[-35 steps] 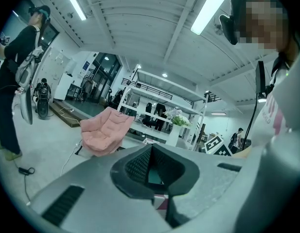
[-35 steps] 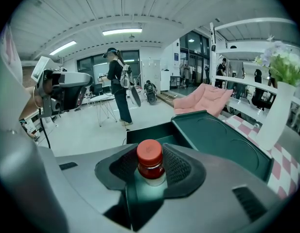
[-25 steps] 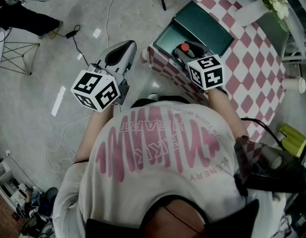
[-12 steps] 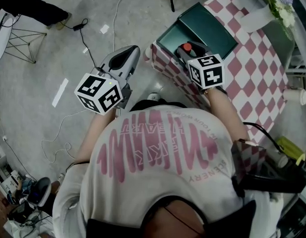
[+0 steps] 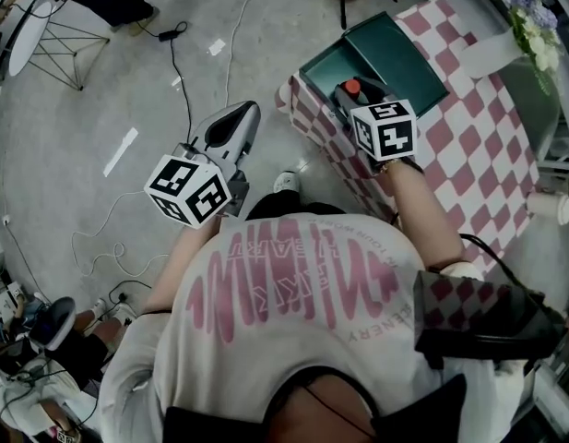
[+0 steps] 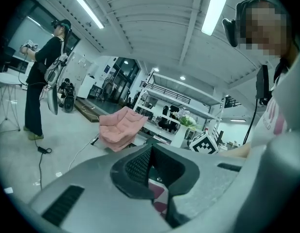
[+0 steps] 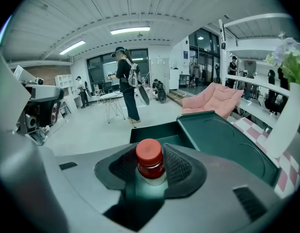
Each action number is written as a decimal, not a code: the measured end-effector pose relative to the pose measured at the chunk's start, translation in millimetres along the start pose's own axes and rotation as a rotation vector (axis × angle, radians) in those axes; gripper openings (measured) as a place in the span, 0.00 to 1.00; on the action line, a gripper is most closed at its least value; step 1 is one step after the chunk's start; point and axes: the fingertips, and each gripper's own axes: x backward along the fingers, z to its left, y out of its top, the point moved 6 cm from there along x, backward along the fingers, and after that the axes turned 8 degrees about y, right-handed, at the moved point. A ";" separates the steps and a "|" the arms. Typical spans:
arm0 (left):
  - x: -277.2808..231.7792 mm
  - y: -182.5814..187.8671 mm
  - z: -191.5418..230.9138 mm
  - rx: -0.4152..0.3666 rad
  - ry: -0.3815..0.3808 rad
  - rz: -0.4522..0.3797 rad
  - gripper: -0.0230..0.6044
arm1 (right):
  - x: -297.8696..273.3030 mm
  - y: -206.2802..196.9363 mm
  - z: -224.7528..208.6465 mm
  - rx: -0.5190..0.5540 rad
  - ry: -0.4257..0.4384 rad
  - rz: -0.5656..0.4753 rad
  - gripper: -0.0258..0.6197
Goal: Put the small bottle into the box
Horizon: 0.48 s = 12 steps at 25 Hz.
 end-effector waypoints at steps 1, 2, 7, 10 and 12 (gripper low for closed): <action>3.9 -1.8 -1.5 0.003 0.009 -0.002 0.05 | 0.0 0.5 -0.2 0.004 0.007 -0.001 0.28; 8.1 -3.3 -3.1 0.006 0.016 -0.004 0.05 | 0.0 1.1 -0.1 0.008 0.013 -0.001 0.28; 30.6 -8.6 -6.9 0.008 0.050 -0.017 0.05 | 0.5 1.4 2.5 0.038 0.030 0.004 0.28; 40.4 -10.9 -5.5 0.012 0.069 -0.013 0.05 | 0.2 1.4 4.3 0.061 0.025 0.010 0.28; 45.2 -11.7 -5.6 0.009 0.078 -0.006 0.05 | 0.0 1.2 5.1 0.069 0.026 0.014 0.28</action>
